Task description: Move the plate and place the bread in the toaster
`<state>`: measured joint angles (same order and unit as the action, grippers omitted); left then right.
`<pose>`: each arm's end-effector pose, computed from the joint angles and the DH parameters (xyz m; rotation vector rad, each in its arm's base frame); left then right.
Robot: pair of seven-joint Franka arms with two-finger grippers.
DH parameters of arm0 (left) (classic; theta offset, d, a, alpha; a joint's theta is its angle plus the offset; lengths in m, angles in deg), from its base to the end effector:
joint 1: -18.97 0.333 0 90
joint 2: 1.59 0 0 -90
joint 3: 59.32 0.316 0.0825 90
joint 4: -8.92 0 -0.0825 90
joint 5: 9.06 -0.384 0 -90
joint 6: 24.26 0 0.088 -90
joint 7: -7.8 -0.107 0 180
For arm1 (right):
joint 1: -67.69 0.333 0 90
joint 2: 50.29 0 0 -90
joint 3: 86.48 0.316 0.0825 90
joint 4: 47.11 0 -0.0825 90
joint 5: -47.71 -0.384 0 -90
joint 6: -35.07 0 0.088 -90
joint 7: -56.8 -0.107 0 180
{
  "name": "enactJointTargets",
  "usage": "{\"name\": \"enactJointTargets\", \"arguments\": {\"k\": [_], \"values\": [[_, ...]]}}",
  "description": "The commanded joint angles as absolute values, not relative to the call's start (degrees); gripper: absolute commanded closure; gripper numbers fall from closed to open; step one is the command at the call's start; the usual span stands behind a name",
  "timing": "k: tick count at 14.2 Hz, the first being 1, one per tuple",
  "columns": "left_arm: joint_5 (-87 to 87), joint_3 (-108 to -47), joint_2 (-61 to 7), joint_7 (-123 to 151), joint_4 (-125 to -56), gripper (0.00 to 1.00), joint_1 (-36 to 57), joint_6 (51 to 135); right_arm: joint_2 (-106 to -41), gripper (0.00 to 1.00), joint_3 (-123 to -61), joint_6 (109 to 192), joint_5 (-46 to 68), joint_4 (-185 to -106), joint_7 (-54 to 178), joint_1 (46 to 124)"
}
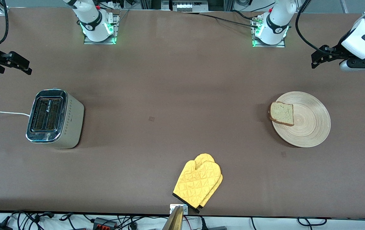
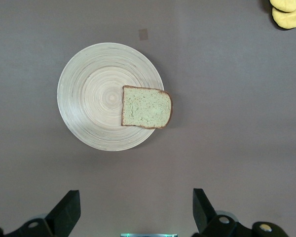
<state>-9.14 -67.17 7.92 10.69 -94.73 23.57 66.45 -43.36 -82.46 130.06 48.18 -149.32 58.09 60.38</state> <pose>0.4989 -0.0333 0.5999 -3.1130 0.0059 0.0935 0.5205 -0.0288 0.5959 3.1247 -0.0542 -0.0094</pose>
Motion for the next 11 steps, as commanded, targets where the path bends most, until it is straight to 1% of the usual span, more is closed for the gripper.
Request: {"name": "enactJointTargets", "arguments": {"k": [1, 11], "values": [[-9.6, -67.6, 8.8, 9.6, -94.6, 0.00, 24.0, 65.4, -42.2, 0.00, -82.2, 129.5, 48.1, -149.9, 58.9, 60.0], [-9.6, -67.4, 8.7, 9.7, -94.6, 0.00, 24.0, 65.2, -43.2, 0.00, -82.3, 130.6, 48.1, -149.5, 58.9, 60.0]]}}
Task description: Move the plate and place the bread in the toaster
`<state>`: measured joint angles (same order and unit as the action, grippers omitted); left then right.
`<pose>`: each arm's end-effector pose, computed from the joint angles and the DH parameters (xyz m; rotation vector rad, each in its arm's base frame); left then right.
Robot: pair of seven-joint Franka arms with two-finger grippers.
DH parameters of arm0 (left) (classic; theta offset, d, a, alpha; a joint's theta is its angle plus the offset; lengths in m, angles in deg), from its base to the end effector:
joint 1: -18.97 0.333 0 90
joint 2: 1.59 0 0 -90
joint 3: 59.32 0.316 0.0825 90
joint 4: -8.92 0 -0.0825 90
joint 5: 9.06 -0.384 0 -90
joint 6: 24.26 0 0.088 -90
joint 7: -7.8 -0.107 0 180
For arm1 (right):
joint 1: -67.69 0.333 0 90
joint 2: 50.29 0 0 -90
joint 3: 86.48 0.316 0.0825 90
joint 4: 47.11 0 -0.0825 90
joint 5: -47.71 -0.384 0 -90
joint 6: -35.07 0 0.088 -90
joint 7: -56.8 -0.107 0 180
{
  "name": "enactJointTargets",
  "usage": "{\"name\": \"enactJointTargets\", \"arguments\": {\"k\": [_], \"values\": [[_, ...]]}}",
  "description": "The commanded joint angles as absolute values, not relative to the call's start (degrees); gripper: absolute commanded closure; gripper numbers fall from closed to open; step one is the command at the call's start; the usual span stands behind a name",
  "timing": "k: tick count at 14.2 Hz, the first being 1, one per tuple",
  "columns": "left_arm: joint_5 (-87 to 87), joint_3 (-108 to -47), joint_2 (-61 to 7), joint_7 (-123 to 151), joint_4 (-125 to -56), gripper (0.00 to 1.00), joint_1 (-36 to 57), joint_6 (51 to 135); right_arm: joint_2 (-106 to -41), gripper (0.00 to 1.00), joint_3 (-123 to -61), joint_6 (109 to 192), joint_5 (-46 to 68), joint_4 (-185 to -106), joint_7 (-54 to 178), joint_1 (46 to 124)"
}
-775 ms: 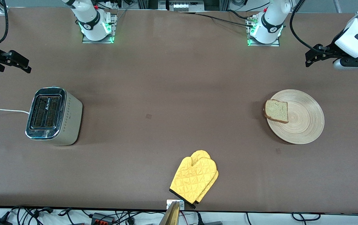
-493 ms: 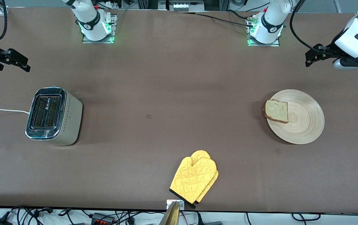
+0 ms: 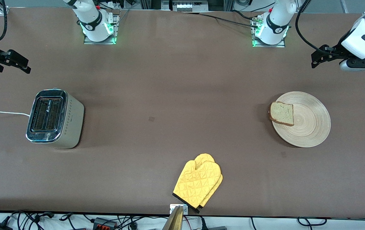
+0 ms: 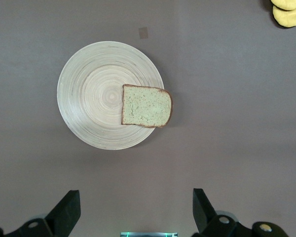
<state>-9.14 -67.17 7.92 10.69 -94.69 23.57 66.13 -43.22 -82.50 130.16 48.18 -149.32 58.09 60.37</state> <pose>0.4983 -0.0332 0.5998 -3.1125 0.0058 0.1011 0.5200 -0.0292 0.5973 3.1244 -0.0556 -0.0029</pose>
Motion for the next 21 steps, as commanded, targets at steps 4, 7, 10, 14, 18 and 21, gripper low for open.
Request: {"name": "enactJointTargets", "arguments": {"k": [4, 7, 10, 14, 18, 21], "values": [[-9.6, -67.1, 7.5, 9.6, -94.5, 0.00, 24.0, 65.0, -43.2, 0.00, -82.1, 130.6, 48.3, -149.5, 58.2, 60.0], [-9.5, -66.8, 5.8, 9.6, -94.2, 0.00, 24.9, 65.4, -43.6, 0.00, -82.1, 131.1, 48.4, -149.2, 58.1, 60.0], [-5.2, -66.2, -0.4, 4.7, -89.8, 0.00, 32.1, 65.4, -44.5, 0.00, -82.0, 130.6, 48.1, -147.7, 57.9, 60.0], [2.4, -66.3, -14.5, -3.9, -81.9, 0.00, 42.5, 65.2, -45.5, 0.00, -82.0, 130.4, 48.1, -146.4, 58.4, 60.0], [3.2, -66.2, -26.8, -11.3, -77.5, 0.00, 46.6, 65.6, -45.5, 0.00, -82.0, 130.4, 48.1, -146.4, 58.3, 60.0], [8.7, -66.3, -36.2, -13.9, -74.8, 0.00, 51.9, 65.7, -45.5, 0.00, -82.0, 130.3, 48.2, -146.4, 58.2, 60.0]]}}
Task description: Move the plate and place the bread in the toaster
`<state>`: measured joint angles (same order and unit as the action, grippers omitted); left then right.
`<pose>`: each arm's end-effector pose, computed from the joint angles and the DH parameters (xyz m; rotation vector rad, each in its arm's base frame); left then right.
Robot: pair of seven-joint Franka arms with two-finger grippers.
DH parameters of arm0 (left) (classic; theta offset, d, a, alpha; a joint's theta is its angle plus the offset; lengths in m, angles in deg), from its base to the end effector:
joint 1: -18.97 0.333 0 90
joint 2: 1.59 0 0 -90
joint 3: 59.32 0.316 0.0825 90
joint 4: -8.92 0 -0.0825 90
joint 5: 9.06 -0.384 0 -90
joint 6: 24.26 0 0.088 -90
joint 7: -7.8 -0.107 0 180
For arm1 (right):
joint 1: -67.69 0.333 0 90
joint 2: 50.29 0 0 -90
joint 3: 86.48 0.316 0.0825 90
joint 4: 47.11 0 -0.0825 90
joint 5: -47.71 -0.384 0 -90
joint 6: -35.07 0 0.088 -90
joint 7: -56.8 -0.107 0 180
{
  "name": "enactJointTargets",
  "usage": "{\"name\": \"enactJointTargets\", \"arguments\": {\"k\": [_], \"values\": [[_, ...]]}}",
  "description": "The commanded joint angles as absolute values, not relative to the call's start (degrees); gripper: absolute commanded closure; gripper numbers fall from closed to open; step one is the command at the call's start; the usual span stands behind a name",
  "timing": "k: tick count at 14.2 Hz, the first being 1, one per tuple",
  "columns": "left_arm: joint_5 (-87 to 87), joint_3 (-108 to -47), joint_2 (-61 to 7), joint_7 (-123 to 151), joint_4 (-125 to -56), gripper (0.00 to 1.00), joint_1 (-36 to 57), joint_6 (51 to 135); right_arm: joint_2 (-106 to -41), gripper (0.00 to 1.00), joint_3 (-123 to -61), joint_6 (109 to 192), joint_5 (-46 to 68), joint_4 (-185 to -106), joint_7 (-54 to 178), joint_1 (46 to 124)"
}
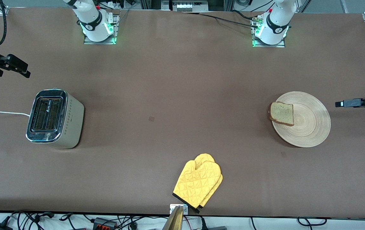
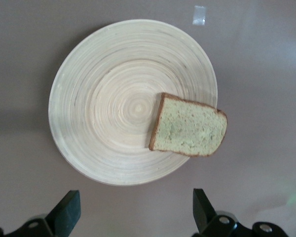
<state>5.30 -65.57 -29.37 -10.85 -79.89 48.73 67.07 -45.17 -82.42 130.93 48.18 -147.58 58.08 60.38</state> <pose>0.5903 0.2379 0.3475 2.6698 0.1981 -0.4109 0.5322 -0.0295 0.5951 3.1263 -0.0529 0.0127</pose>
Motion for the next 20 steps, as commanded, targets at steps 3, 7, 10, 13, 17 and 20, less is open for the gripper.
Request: {"name": "enactJointTargets", "arguments": {"k": [3, 7, 10, 13, 17, 20], "values": [[8.8, -66.2, -40.0, -19.2, -74.7, 0.00, 53.1, 65.8, -46.2, 0.00, -82.3, 129.0, 48.1, -146.4, 58.4, 59.5], [8.3, -66.2, -43.5, -22.8, -75.1, 0.00, 54.5, 70.2, -46.2, 0.00, -82.1, 129.0, 48.1, -146.3, 58.1, 59.9], [6.9, -66.1, -43.5, -23.9, -74.8, 0.00, 54.8, 70.1, -46.3, 0.00, -82.1, 129.2, 48.1, -146.4, 58.2, 59.8], [6.8, -66.1, -44.3, -24.0, -74.9, 0.00, 55.6, 70.3, -46.3, 0.00, -82.1, 129.4, 48.1, -146.4, 58.4, 59.9], [4.7, -66.0, -46.0, -25.7, -75.3, 0.00, 57.1, 72.9, -46.3, 0.00, -82.1, 128.9, 48.1, -146.4, 58.0, 59.9], [5.4, -66.0, -46.9, -25.6, -75.5, 0.00, 57.2, 72.9, -46.7, 0.00, -82.1, 128.9, 48.1, -146.4, 58.0, 59.8]]}}
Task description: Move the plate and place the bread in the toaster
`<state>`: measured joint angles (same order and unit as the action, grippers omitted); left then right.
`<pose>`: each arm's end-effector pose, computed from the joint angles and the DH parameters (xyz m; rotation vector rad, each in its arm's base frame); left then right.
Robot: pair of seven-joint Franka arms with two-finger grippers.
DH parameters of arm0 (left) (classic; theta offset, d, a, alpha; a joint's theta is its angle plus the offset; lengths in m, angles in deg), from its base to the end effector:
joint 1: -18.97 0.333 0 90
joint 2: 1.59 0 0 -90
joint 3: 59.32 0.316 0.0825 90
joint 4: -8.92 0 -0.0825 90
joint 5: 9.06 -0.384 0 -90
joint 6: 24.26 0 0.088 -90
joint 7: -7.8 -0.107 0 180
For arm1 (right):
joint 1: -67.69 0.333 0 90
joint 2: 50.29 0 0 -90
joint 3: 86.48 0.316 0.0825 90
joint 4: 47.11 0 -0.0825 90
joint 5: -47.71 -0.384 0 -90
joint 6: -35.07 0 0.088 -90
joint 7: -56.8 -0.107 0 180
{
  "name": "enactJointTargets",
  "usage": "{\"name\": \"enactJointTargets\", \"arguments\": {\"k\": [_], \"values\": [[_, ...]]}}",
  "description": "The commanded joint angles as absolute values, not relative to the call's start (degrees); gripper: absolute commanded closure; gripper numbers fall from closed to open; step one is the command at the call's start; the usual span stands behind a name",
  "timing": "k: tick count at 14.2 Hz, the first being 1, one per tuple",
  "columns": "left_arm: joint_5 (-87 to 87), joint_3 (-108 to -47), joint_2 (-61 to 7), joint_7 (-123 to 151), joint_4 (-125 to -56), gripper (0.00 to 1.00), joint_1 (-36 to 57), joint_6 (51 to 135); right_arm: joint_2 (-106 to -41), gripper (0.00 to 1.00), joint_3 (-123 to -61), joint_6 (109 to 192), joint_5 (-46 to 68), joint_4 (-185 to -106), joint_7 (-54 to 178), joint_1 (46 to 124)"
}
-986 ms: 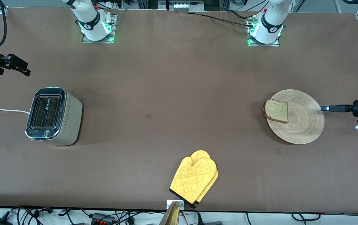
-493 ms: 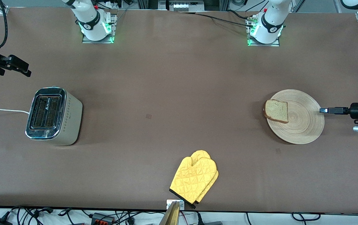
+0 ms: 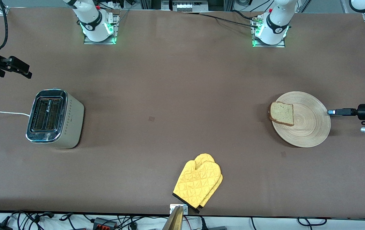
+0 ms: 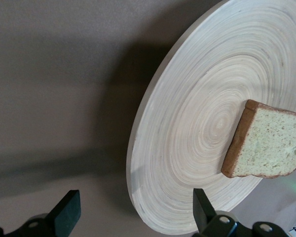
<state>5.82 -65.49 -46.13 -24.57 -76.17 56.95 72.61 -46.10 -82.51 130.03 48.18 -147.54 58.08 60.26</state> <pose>0.5591 0.3284 0.1880 2.5338 0.1349 -0.4033 0.5346 -0.0320 0.5854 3.1286 -0.0586 -0.0361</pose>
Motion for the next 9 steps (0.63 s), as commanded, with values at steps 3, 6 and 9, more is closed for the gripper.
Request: {"name": "enactJointTargets", "arguments": {"k": [3, 6, 9], "values": [[7.6, -66.1, -47.6, -25.5, -76.5, 0.00, 57.2, 72.7, -46.9, 0.00, -82.1, 129.2, 48.1, -146.4, 58.0, 59.6], [9.7, -66.2, -47.6, -25.1, -78.6, 0.00, 57.1, 72.7, -47.1, 0.00, -82.1, 129.2, 48.1, -146.4, 58.0, 59.5], [9.9, -66.3, -47.7, -24.7, -78.8, 0.09, 56.6, 72.7, -47.2, 0.00, -82.2, 129.0, 48.1, -146.4, 58.0, 59.4]]}}
